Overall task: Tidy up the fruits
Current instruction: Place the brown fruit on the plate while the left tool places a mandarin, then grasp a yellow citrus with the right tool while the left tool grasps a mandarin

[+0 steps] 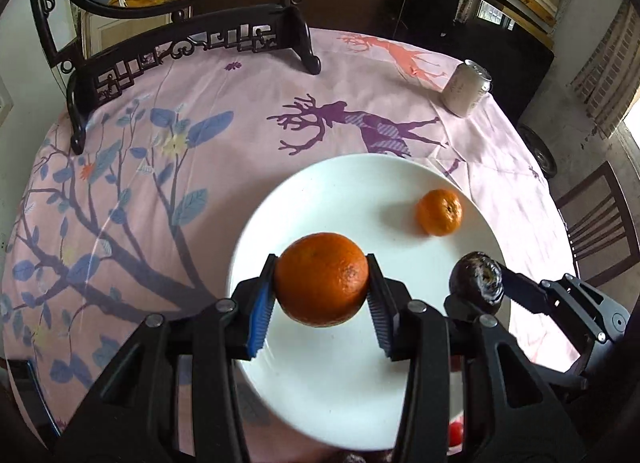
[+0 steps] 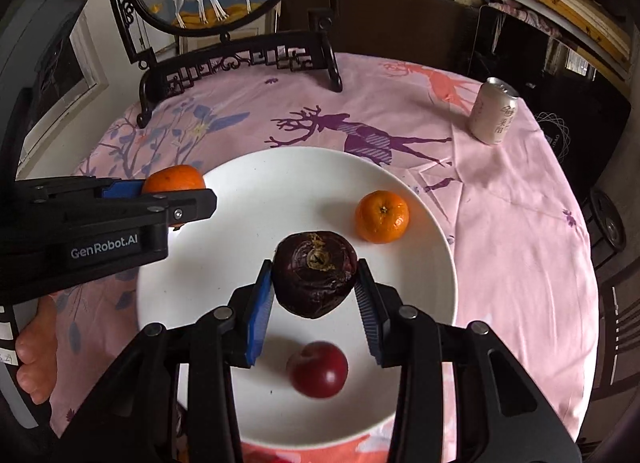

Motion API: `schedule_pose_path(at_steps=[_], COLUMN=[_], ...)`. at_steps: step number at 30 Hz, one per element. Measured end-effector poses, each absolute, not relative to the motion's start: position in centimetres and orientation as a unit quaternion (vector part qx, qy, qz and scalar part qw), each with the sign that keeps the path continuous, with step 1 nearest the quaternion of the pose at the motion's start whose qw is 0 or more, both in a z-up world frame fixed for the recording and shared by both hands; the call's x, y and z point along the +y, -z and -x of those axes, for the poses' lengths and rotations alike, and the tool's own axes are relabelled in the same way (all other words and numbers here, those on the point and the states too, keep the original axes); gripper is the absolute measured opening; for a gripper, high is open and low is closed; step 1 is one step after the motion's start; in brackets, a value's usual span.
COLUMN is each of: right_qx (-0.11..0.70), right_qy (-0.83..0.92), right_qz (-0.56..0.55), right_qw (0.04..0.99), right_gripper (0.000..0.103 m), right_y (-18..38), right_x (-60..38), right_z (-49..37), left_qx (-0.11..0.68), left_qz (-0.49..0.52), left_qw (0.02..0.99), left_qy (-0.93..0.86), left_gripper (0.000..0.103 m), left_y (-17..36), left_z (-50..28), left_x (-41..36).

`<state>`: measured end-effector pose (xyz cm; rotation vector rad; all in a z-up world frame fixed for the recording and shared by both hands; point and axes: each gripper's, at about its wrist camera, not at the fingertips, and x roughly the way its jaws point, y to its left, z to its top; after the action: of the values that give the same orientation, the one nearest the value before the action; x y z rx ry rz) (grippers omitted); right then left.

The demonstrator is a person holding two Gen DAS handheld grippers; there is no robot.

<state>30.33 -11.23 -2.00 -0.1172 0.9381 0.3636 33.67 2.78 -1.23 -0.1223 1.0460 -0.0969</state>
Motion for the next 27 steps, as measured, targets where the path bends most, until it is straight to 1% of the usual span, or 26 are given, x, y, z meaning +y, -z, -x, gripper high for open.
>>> schedule_pose_path(at_steps=[5,10,11,12,13,14,15,19,22,25,27], right_qx=[0.468,0.465,0.464,0.461,0.455,0.447,0.441,0.431,0.426,0.415,0.412], right_qy=[-0.179,-0.175,-0.172,-0.17,-0.167,-0.161,-0.157,-0.146,-0.151,-0.155,-0.158], right_qz=[0.058,0.062,0.064,0.069,0.074,0.081,0.089,0.095,0.084,0.071,0.055], right_qw=[0.864,0.866,0.867,0.868,0.871,0.876,0.879,0.885,0.888,0.894,0.896], right_gripper=[0.04,0.041,0.044,0.053,0.059,0.061,0.061,0.061,0.061,0.062,0.062], right_y=[3.8,4.3,4.4,4.4,4.3,4.1,3.7,1.4,-0.2,-0.6,0.1], right_x=[-10.6,-10.4,-10.4,-10.3,-10.2,-10.2,-10.2,-11.3,-12.7,-13.6,-14.1], right_z=[-32.6,-33.4,-33.5,-33.6,-33.5,-33.3,-33.0,-30.3,-25.9,-20.0,-16.1], left_qx=[0.519,0.519,0.52,0.521,0.517,0.509,0.497,0.477,0.456,0.426,0.412], left_qz=[0.065,0.059,0.06,0.063,0.067,0.066,0.061,0.07,0.067,0.047,0.028], left_qw=[0.851,0.851,0.851,0.85,0.852,0.858,0.865,0.874,0.886,0.902,0.909], left_qy=[0.044,0.045,0.044,0.043,0.041,0.037,0.031,0.05,0.057,0.06,0.05], left_gripper=[0.043,0.044,0.044,0.045,0.054,0.069,0.073,0.073,0.074,0.085,0.085], left_y=[3.4,3.9,4.0,4.0,3.7,3.3,2.6,-0.5,-2.3,-2.5,-1.6], left_z=[-36.4,-37.1,-37.2,-37.3,-37.2,-36.9,-36.4,-32.6,-27.3,-20.7,-16.5], left_x=[2.8,2.1,2.0,2.1,2.2,2.3,2.4,3.4,4.2,4.6,4.6])
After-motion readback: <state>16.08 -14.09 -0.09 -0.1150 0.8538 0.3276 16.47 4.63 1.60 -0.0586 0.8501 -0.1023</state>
